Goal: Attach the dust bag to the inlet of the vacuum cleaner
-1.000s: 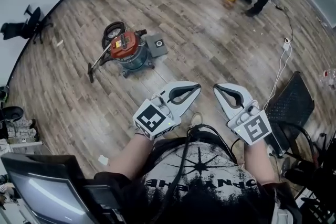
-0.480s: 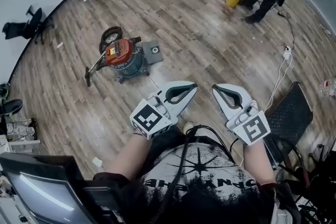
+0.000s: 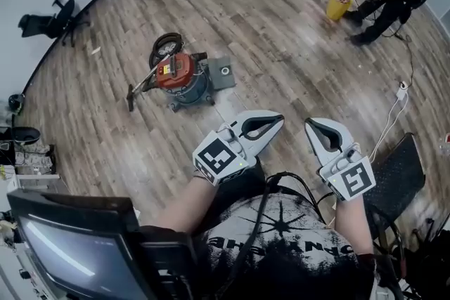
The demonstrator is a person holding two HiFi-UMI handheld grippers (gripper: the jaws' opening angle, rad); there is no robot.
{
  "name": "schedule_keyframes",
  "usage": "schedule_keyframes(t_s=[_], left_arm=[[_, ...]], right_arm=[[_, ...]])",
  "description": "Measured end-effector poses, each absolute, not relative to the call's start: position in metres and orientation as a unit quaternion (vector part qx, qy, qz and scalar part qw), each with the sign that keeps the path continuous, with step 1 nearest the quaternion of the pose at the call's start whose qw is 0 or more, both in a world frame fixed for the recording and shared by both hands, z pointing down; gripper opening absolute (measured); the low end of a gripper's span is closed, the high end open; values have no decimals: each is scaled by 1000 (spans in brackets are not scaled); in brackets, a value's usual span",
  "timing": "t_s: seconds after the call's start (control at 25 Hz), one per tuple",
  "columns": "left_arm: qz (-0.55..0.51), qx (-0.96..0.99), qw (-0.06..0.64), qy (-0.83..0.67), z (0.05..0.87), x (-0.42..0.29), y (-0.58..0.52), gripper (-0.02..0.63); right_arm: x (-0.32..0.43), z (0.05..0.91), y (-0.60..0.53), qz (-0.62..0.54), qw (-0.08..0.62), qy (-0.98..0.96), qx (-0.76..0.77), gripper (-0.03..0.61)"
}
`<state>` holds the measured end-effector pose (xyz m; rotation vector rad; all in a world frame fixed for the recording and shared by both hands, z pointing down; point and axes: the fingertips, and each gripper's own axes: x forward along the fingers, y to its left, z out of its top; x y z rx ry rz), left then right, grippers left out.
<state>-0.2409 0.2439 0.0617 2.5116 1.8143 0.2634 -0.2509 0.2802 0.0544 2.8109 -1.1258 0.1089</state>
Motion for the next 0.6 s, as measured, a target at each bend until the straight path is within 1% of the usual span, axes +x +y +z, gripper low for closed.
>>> schedule_keyframes(t_s=[0.2,0.36,0.6], left_arm=[[84,806,15,586,64,-183,248,0],[81,798,3,597,61,-127,259,0],[94,788,-3,609,62,-46,271,0]], right_arm=[[-192,54,282,37,62,-376,924,8],[-134,38,288,7,48,-364,930,7],[-55,44,303,19,44,-348,936,6]])
